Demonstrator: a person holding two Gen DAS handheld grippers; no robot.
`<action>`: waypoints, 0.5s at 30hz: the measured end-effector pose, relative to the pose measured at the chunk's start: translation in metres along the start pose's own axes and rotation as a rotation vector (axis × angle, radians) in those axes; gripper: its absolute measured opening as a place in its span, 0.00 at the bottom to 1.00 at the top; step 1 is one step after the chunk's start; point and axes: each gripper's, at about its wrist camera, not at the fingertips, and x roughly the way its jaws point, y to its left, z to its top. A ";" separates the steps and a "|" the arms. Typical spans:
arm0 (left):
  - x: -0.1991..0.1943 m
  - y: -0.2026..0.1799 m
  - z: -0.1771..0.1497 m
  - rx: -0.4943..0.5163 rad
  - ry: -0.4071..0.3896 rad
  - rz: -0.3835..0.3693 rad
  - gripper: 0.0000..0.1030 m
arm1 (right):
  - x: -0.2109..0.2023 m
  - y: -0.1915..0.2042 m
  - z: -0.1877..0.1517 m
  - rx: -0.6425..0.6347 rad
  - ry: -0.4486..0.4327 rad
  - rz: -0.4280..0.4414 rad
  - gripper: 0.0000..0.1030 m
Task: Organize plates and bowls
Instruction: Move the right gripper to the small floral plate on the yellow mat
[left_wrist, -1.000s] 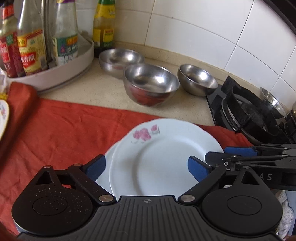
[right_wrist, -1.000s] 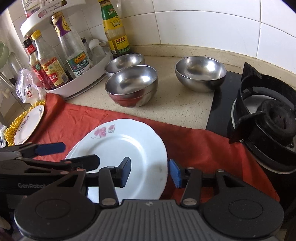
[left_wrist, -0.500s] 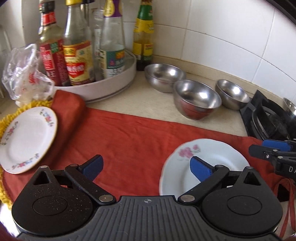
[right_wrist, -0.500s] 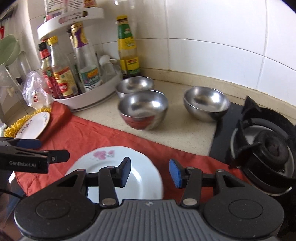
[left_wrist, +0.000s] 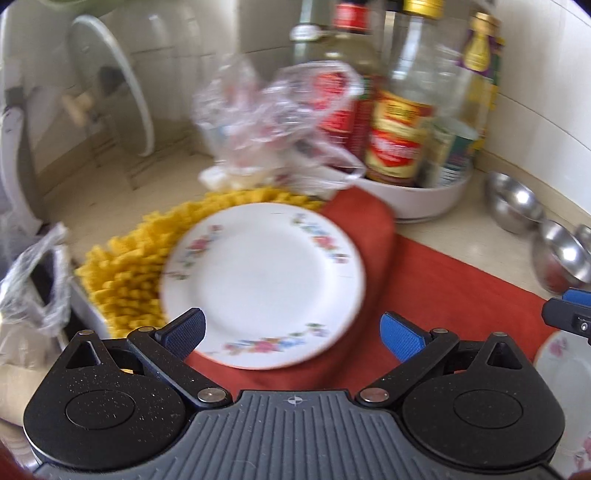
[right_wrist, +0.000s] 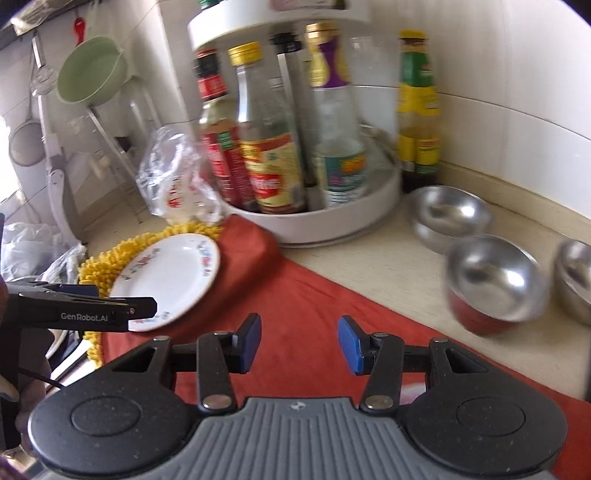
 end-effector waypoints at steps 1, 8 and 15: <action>0.003 0.009 0.001 -0.011 0.004 0.009 0.99 | 0.008 0.009 0.004 -0.011 0.010 0.016 0.44; 0.020 0.048 0.006 -0.046 0.034 0.032 0.99 | 0.061 0.051 0.023 -0.039 0.079 0.083 0.44; 0.040 0.070 0.010 -0.068 0.068 0.024 0.99 | 0.098 0.075 0.034 -0.033 0.124 0.104 0.44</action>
